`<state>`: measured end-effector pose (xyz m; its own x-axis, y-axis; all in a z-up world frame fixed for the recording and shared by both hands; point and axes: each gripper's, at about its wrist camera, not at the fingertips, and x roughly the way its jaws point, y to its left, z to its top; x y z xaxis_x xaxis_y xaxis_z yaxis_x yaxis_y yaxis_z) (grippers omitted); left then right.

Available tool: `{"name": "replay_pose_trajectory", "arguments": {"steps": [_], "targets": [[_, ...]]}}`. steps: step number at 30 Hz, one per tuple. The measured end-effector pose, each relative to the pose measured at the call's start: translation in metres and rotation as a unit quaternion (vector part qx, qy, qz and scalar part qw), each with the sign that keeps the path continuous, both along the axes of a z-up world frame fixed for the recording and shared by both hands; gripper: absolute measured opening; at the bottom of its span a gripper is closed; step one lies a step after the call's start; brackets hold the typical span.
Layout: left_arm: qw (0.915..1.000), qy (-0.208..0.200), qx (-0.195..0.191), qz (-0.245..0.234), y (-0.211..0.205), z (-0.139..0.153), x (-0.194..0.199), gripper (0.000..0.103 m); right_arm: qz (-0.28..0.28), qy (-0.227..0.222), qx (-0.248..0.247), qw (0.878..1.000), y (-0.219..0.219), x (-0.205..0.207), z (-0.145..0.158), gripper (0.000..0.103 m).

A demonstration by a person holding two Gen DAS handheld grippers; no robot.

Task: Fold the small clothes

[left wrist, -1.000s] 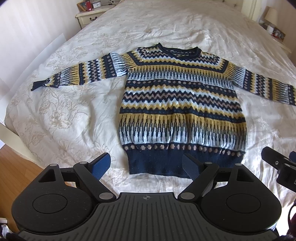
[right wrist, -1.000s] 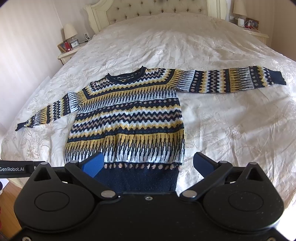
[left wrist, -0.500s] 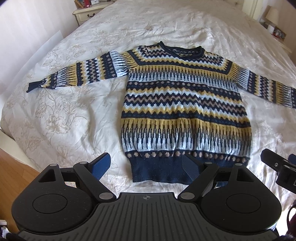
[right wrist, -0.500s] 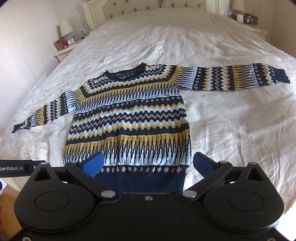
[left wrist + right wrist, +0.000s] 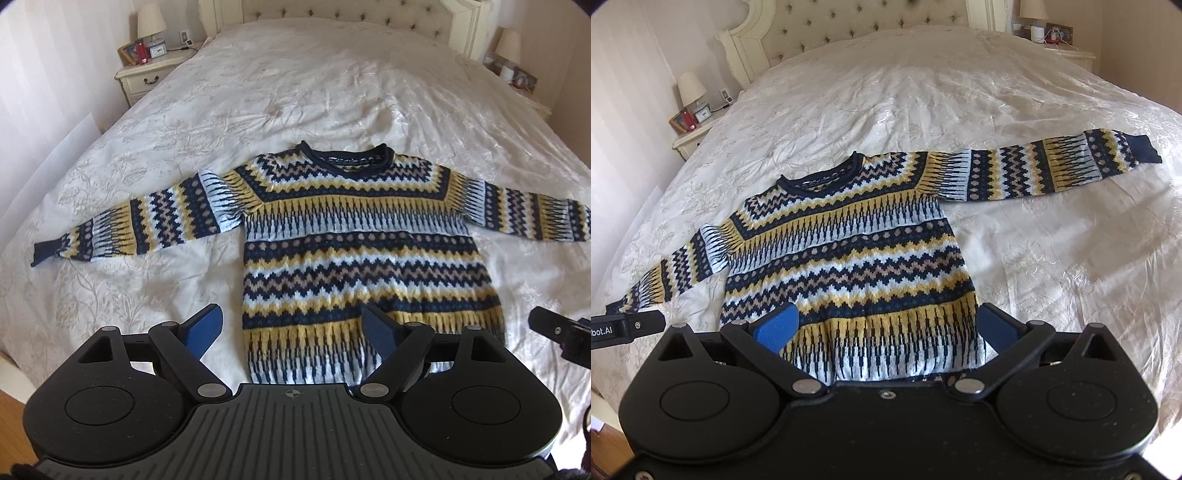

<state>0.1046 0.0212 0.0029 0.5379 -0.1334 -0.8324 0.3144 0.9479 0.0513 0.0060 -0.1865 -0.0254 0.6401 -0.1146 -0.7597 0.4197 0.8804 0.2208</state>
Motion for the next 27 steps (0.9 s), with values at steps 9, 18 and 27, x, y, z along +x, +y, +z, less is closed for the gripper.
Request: {"name": "replay_pose_trajectory", "arguments": {"steps": [9, 18, 27], "targets": [[0.9998, 0.001, 0.014, -0.011, -0.014, -0.008, 0.023, 0.082, -0.042, -0.006, -0.010, 0.999, -0.043, 0.009, -0.003, 0.102], [0.9990, 0.014, 0.036, 0.023, -0.061, -0.021, 0.036, 0.082, -0.042, 0.010, -0.045, 0.998, -0.136, 0.031, -0.015, 0.102], [0.9967, 0.039, 0.037, 0.061, -0.117, -0.036, 0.048, 0.082, -0.048, 0.034, -0.047, 0.997, -0.239, 0.060, -0.042, 0.101]]}}
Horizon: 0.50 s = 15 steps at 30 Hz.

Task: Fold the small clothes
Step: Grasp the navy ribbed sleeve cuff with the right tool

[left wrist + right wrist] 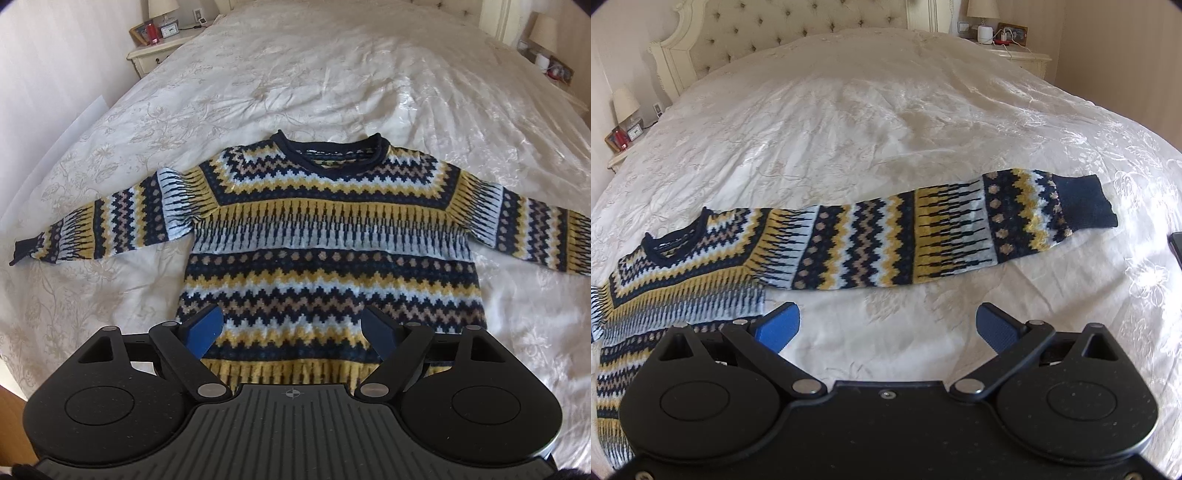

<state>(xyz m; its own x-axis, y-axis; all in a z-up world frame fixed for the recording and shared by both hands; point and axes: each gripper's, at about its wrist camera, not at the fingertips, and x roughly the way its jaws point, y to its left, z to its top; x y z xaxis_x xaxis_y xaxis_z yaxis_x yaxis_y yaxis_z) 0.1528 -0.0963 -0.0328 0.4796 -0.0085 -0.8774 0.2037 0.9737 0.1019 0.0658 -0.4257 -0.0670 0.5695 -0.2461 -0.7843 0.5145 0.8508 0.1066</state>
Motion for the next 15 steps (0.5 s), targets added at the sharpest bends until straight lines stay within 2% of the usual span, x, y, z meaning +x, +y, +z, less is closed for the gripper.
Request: {"name": "replay_pose_trajectory", "arguments": {"steps": [5, 9, 15], "targets": [[0.9999, 0.001, 0.014, 0.005, -0.026, -0.003, 0.002, 0.082, -0.027, 0.007, 0.017, 0.999, -0.055, 0.007, -0.020, 0.096], [0.9995, 0.005, 0.027, 0.012, -0.035, -0.006, 0.003, 0.082, -0.066, 0.004, 0.034, 0.997, -0.089, 0.007, -0.034, 0.096], [0.9985, 0.015, 0.047, 0.021, -0.042, -0.011, 0.006, 0.082, -0.119, -0.027, 0.069, 0.990, -0.129, 0.001, -0.053, 0.095]]}}
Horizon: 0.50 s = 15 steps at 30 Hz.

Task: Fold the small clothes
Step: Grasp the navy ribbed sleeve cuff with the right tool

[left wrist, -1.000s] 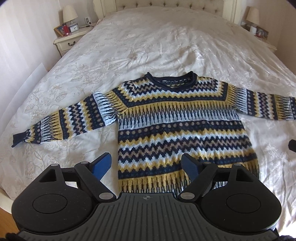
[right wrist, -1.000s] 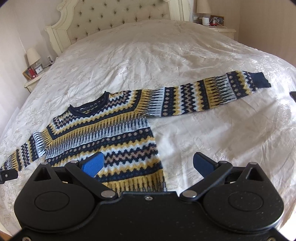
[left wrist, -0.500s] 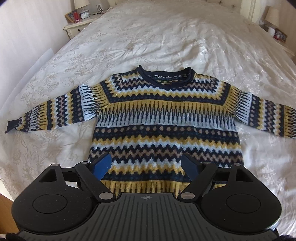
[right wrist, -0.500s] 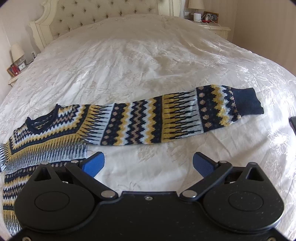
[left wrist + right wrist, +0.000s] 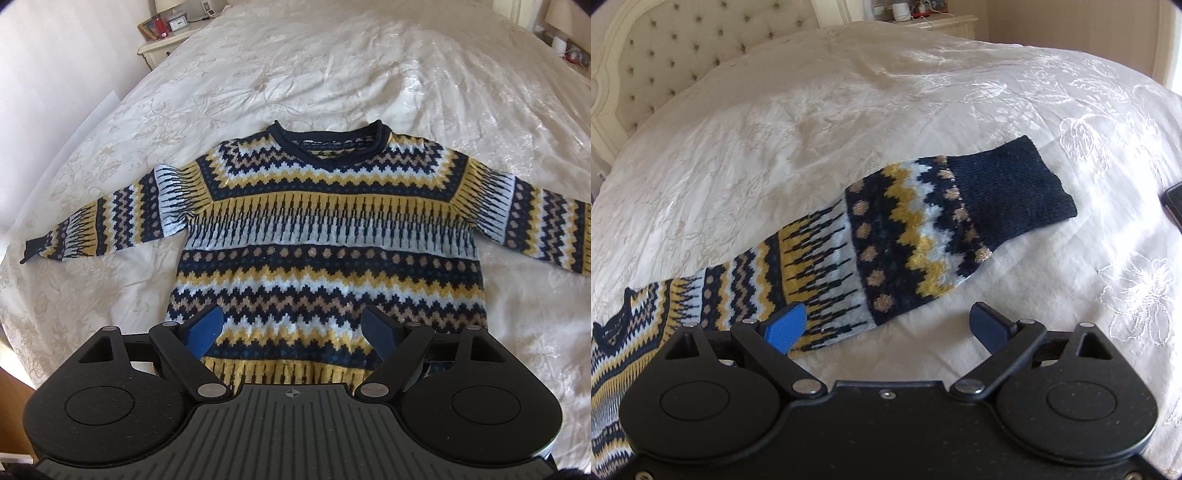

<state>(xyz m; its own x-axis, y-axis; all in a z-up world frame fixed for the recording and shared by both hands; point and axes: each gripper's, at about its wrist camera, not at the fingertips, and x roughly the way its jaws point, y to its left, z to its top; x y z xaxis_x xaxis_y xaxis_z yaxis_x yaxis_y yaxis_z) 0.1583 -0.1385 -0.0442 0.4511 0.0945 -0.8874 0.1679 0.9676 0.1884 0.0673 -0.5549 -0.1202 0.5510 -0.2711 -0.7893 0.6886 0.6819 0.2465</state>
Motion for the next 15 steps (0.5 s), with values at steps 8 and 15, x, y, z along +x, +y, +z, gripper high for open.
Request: {"name": "replay_pose_trajectory", "arguments": {"steps": [8, 15], "targets": [[1.0000, 0.006, 0.003, -0.003, 0.000, -0.004, 0.000, 0.082, -0.037, -0.039, -0.006, 0.999, -0.022, 0.006, -0.005, 0.072], [0.9998, 0.010, -0.005, -0.016, 0.010, -0.014, 0.007, 0.082, -0.023, -0.026, -0.024, 0.999, -0.024, 0.019, 0.013, 0.020]]}}
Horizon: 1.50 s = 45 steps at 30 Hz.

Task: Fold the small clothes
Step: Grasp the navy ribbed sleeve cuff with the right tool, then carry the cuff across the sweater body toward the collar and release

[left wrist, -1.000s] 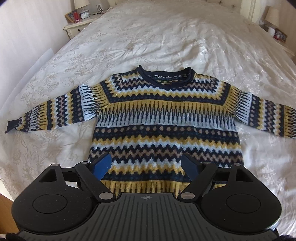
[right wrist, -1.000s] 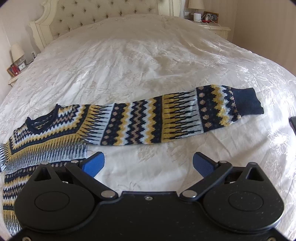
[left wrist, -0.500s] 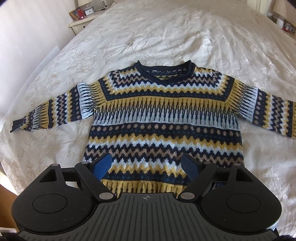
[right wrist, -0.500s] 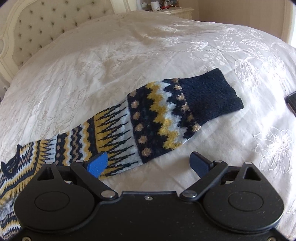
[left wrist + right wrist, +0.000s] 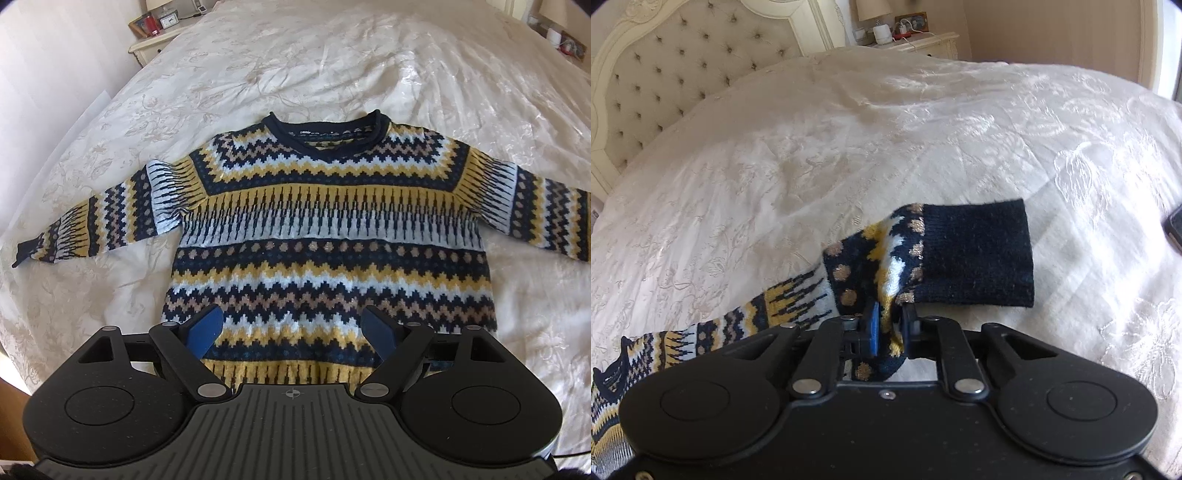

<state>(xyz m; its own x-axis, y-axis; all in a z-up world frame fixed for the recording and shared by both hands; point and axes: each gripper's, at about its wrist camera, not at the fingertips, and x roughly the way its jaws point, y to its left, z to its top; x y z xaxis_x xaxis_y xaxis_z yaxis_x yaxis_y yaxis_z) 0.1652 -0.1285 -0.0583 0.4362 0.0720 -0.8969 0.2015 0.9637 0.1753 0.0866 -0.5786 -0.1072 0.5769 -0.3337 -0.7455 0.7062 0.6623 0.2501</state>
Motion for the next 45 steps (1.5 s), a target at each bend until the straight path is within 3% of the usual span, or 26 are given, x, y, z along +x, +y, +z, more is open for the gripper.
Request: {"name": "replay_pose_trajectory", "arguments": {"steps": [4, 11, 15, 22, 30, 32, 34, 38, 45], "targets": [[0.9994, 0.012, -0.031, -0.009, 0.017, -0.007, 0.011, 0.081, 0.042, -0.016, -0.027, 0.999, 0.029, 0.014, 0.029, 0.020], [0.9905, 0.040, -0.132, -0.002, 0.072, -0.018, 0.040, 0.080, 0.150, -0.029, -0.071, 0.986, 0.120, 0.075, 0.075, 0.020], [0.9914, 0.032, -0.126, 0.004, 0.104, -0.019, 0.054, 0.080, 0.217, -0.041, -0.074, 0.973, 0.186, 0.116, 0.086, 0.020], [0.9926, 0.028, -0.116, 0.025, 0.161, -0.022, 0.077, 0.080, 0.314, -0.043, -0.058, 0.947, 0.299, 0.184, 0.065, 0.020], [0.9928, 0.025, -0.106, 0.050, 0.207, -0.029, 0.094, 0.080, 0.401, 0.007, -0.058, 0.914, 0.405, 0.221, 0.017, 0.021], [0.9928, 0.024, -0.104, 0.054, 0.214, -0.031, 0.096, 0.080, 0.417, 0.016, -0.054, 0.907, 0.421, 0.221, 0.007, 0.028], [0.9928, 0.023, -0.104, 0.055, 0.217, -0.032, 0.098, 0.080, 0.435, 0.013, -0.046, 0.899, 0.431, 0.217, 0.002, 0.028], [0.9929, 0.021, -0.106, 0.051, 0.213, -0.034, 0.102, 0.080, 0.458, 0.002, -0.037, 0.888, 0.436, 0.202, 0.002, 0.047], [0.9935, 0.017, -0.111, 0.020, 0.182, -0.039, 0.115, 0.080, 0.415, 0.014, -0.015, 0.910, 0.397, 0.180, 0.001, 0.049]]}}
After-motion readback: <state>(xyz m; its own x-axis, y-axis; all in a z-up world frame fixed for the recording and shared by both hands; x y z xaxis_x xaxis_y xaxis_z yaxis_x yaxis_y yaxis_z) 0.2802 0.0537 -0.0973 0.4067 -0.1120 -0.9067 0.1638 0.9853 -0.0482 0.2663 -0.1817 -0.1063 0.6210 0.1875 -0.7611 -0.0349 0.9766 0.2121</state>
